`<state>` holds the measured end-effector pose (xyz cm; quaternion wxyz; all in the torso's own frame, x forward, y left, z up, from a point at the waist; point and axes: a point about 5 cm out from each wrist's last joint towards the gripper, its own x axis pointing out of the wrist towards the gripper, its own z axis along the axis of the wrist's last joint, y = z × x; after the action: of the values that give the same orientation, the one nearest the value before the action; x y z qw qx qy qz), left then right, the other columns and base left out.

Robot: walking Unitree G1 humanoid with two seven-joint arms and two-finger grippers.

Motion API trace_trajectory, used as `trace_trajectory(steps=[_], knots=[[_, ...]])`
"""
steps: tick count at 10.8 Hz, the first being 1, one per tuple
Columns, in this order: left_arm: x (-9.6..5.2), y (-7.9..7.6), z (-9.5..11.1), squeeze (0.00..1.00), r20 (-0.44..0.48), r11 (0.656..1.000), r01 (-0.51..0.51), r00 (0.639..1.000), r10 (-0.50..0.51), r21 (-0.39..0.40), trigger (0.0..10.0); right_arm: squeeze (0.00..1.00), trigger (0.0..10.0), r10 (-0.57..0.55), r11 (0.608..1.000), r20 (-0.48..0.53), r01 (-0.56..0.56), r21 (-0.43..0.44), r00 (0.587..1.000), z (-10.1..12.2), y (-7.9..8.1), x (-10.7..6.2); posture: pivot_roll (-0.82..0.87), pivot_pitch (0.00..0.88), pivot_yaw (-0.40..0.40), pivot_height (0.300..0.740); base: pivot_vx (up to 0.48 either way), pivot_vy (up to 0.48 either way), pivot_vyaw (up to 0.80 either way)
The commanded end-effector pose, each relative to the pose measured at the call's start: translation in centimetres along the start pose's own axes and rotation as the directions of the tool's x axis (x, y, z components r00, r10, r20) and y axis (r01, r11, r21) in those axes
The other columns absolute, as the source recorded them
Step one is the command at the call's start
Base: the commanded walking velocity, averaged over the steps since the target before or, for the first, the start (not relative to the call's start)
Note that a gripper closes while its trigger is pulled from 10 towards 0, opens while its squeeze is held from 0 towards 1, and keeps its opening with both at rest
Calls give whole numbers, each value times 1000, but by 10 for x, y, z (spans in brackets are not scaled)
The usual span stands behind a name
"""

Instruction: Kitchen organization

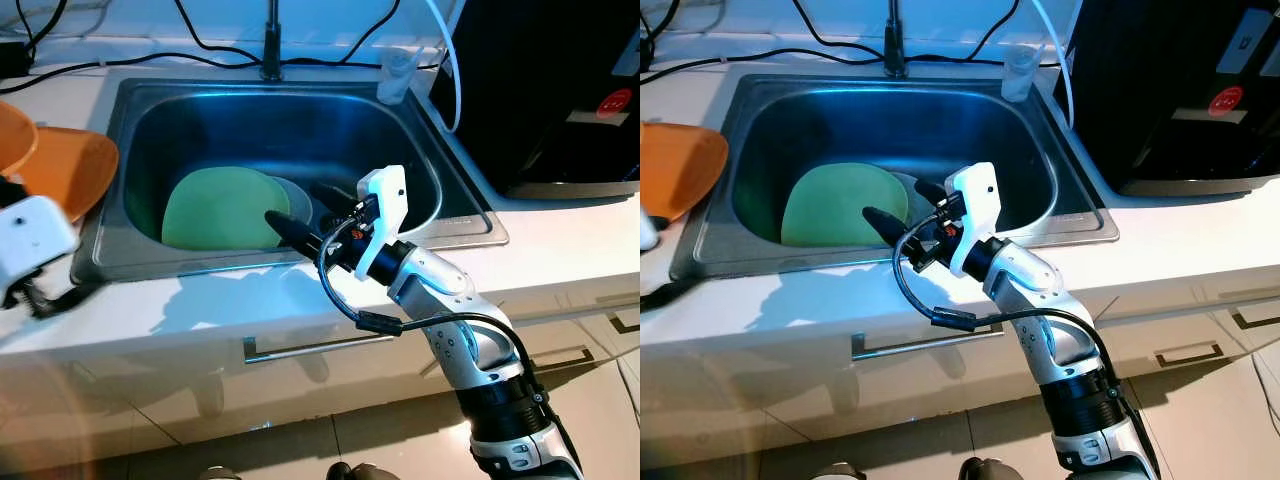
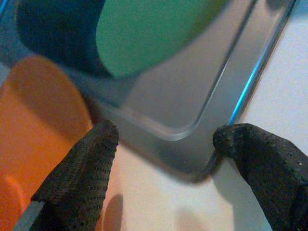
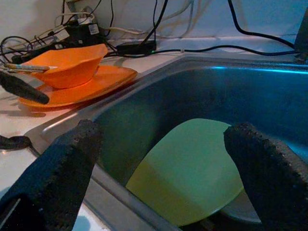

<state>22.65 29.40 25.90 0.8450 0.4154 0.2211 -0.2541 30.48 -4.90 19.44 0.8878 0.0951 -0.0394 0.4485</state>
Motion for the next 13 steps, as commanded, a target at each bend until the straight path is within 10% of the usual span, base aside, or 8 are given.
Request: trace_trajectory(steps=[1, 8, 9, 13], knots=[[4, -5, 8, 1000, 44, 999, 32, 999, -32, 5, 10000, 0, 10000, -15, 1000, 4, 15, -18, 1000, 1, -5, -3, 184, 111, -88, 740, 0, 0, 0], [38, 3, 74, 1000, 470, 965, -201, 844, 257, -168, 10000, 0, 10000, -31, 999, 12, 31, -44, 999, 8, -12, -1, 158, 89, -100, 740, 0, 0, 0], [40, 12, 82, 1000, 497, 876, -368, 723, 480, -311, 10000, 0, 10000, -29, 998, 10, 29, -50, 1000, 8, -12, 0, 160, 80, -98, 740, 0, 0, 0], [49, -16, 65, 1000, 373, 626, -561, 506, 778, -542, 10000, 0, 10000, -22, 998, 22, 23, -50, 1000, 8, -12, 8, 205, 90, -98, 740, 0, 0, 0]])
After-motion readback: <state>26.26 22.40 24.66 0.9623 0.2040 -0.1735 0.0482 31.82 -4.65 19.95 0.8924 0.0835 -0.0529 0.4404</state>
